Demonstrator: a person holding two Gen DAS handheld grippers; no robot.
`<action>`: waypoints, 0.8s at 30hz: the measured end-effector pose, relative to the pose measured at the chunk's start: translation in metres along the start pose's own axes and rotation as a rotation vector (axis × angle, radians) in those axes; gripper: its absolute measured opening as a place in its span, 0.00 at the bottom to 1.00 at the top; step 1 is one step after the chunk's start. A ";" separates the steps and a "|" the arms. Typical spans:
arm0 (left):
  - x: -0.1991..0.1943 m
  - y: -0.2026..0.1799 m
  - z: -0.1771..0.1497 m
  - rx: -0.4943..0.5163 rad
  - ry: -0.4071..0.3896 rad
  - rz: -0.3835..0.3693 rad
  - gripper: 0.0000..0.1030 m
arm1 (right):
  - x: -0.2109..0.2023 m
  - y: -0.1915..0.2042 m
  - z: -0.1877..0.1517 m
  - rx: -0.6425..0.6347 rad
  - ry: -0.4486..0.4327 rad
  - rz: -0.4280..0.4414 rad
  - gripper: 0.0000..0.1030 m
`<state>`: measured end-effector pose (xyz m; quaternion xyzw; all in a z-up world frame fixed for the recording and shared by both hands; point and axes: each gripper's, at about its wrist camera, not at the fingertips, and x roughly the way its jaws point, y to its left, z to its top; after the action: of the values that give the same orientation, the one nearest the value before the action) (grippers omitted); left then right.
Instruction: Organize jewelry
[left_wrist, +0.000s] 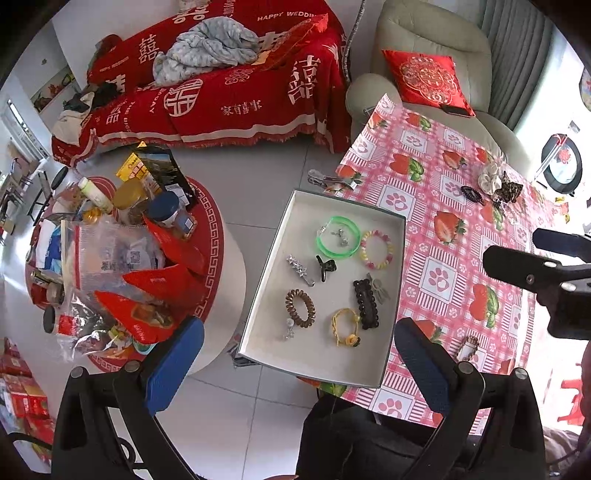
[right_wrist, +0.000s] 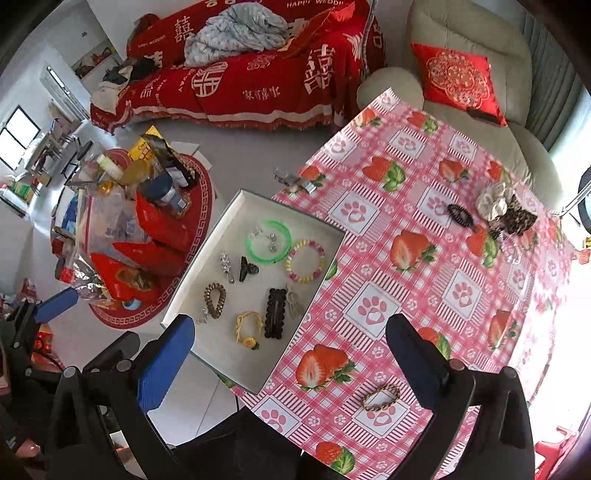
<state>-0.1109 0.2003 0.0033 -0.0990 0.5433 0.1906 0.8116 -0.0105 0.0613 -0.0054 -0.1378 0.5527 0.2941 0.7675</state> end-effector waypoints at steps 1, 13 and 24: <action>-0.002 0.001 0.000 -0.005 0.002 0.002 1.00 | -0.002 0.000 0.001 -0.001 0.000 0.000 1.00; -0.007 0.005 -0.002 -0.031 0.004 0.012 1.00 | -0.009 0.009 0.003 -0.047 -0.005 -0.024 1.00; -0.009 0.003 -0.003 -0.024 0.005 0.010 1.00 | -0.010 0.009 0.001 -0.042 -0.001 -0.021 1.00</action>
<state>-0.1174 0.2002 0.0112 -0.1068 0.5435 0.2008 0.8080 -0.0177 0.0659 0.0052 -0.1595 0.5445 0.2978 0.7677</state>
